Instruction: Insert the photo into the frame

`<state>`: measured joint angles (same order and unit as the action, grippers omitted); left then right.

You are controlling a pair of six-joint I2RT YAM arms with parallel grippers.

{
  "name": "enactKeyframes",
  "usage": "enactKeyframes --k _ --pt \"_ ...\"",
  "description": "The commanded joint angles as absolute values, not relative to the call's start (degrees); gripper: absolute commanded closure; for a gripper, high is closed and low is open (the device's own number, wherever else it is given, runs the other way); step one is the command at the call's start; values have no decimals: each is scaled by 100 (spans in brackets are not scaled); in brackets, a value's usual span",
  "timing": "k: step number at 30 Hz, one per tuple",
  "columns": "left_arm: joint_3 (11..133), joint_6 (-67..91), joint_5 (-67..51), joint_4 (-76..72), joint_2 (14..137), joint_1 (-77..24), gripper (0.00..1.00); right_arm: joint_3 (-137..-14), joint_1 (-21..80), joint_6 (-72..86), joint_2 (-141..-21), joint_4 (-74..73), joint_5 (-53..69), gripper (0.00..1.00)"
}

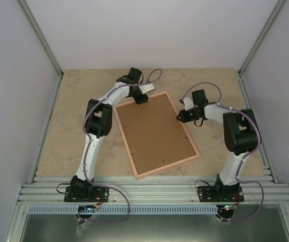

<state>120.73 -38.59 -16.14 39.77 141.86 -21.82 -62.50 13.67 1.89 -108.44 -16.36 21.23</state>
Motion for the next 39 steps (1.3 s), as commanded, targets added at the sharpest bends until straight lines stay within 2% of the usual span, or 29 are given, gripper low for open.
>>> enactKeyframes --k 1,6,13,22,31,39 --pt "12070 -4330 -1295 4479 14496 -2377 54 -6155 1441 -268 -11328 -2368 2088 100" --pt "12332 -4523 -1315 4645 14691 -2397 55 -6179 1441 -316 -11344 -2402 2098 100" --pt "12406 -4917 -1607 4906 14751 -2440 48 -6201 1441 -334 -11358 -2414 2105 100" --pt "12928 -5005 -1526 5060 15145 -2478 54 -6212 1441 -358 -11367 -2418 2157 100" --pt "13069 -5156 -1295 5046 15304 -2487 74 -6222 1441 -369 -11373 -2435 2170 100" --pt "13061 -5168 -1273 4908 15289 -2490 84 -6223 1441 -379 -11382 -2443 2188 100"
